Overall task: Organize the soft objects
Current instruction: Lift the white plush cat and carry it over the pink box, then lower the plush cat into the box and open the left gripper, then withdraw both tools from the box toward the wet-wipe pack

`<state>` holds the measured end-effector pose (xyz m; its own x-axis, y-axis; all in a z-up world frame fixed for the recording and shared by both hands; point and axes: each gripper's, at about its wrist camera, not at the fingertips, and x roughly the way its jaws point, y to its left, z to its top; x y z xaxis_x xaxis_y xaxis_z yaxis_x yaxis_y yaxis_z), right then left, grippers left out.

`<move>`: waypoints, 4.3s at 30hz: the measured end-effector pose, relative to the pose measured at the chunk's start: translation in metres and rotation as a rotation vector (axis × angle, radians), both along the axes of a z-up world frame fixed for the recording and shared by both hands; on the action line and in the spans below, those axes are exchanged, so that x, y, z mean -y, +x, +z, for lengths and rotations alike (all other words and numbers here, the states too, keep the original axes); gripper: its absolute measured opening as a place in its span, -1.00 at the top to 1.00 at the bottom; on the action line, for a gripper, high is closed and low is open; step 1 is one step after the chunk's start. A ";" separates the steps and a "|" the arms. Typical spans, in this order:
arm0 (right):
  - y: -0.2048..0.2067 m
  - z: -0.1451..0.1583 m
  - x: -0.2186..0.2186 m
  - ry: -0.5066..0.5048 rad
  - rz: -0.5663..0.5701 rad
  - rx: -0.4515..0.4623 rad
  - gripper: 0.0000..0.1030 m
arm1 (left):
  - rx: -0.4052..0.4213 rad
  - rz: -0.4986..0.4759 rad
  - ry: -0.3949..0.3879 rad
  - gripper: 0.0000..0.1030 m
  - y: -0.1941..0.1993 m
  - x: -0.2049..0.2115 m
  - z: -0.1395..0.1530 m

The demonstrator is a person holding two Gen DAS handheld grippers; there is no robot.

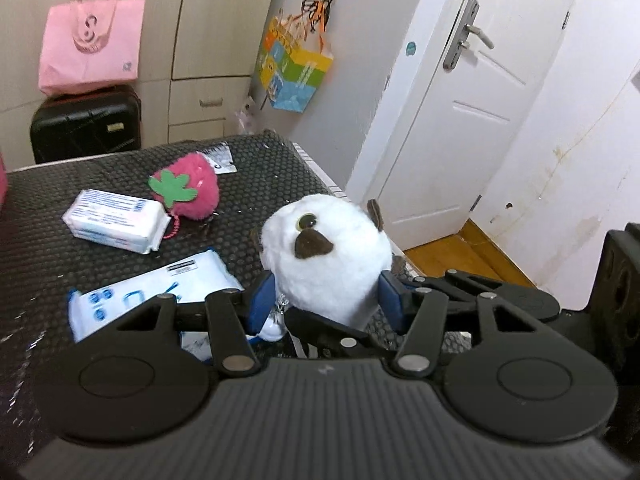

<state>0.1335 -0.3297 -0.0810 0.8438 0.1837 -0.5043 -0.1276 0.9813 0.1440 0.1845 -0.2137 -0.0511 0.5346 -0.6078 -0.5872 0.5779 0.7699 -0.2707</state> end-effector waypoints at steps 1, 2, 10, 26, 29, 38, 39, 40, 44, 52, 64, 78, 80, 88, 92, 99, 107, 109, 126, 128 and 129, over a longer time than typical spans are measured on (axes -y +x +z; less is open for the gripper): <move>-0.004 0.003 -0.003 -0.002 0.006 0.002 -0.16 | 0.004 0.002 -0.001 -0.06 -0.005 -0.004 0.003; -0.009 0.006 -0.007 -0.008 0.012 0.006 -0.16 | 0.008 0.004 -0.003 -0.06 -0.010 -0.009 0.006; -0.046 0.026 -0.046 -0.059 0.076 0.014 -0.15 | 0.044 0.033 0.008 -0.06 -0.058 -0.049 0.022; -0.092 0.062 -0.123 -0.063 0.284 -0.004 -0.15 | 0.101 0.152 0.017 -0.10 -0.124 -0.143 0.050; -0.094 0.068 -0.140 -0.067 0.317 0.007 -0.15 | 0.113 0.177 0.018 -0.10 -0.129 -0.158 0.056; -0.093 0.089 -0.172 -0.066 0.405 0.064 -0.15 | 0.173 0.233 0.018 -0.10 -0.138 -0.195 0.077; -0.092 0.091 -0.175 -0.066 0.413 0.074 -0.15 | 0.182 0.239 0.018 -0.10 -0.139 -0.198 0.079; -0.092 0.094 -0.179 -0.066 0.419 0.082 -0.15 | 0.190 0.246 0.017 -0.10 -0.139 -0.201 0.081; -0.085 0.102 -0.191 -0.073 0.445 0.108 -0.15 | 0.216 0.273 0.010 -0.10 -0.138 -0.213 0.088; -0.065 0.116 -0.213 -0.049 0.485 0.158 -0.15 | 0.275 0.313 -0.004 -0.10 -0.127 -0.239 0.102; -0.009 0.115 -0.251 0.039 0.501 0.190 -0.15 | 0.312 0.401 0.020 -0.10 -0.079 -0.274 0.107; 0.078 0.092 -0.311 0.137 0.522 0.050 -0.16 | 0.207 0.505 0.018 -0.10 0.006 -0.333 0.087; 0.088 0.089 -0.318 0.135 0.515 0.027 -0.16 | 0.185 0.504 0.016 -0.10 0.016 -0.339 0.082; 0.101 0.073 -0.334 0.079 0.505 -0.093 -0.27 | 0.138 0.534 0.085 -0.11 0.036 -0.340 0.060; 0.088 0.076 -0.333 -0.007 0.504 -0.049 -0.45 | 0.136 0.547 0.105 -0.16 0.029 -0.337 0.060; 0.066 0.090 -0.318 -0.089 0.525 -0.011 -0.45 | 0.184 0.533 0.125 -0.31 0.002 -0.329 0.074; 0.031 0.107 -0.277 -0.104 0.500 0.042 -0.45 | 0.213 0.539 0.144 -0.34 -0.031 -0.324 0.081; 0.022 0.112 -0.269 -0.115 0.497 0.058 -0.45 | 0.228 0.537 0.158 -0.35 -0.040 -0.321 0.084; -0.046 0.133 -0.202 -0.171 0.552 0.072 -0.45 | 0.283 0.467 0.217 -0.46 -0.102 -0.288 0.096; -0.051 0.128 -0.193 -0.171 0.538 0.063 -0.45 | 0.295 0.447 0.230 -0.47 -0.110 -0.281 0.097; -0.053 0.126 -0.188 -0.171 0.528 0.061 -0.45 | 0.301 0.438 0.234 -0.48 -0.113 -0.277 0.097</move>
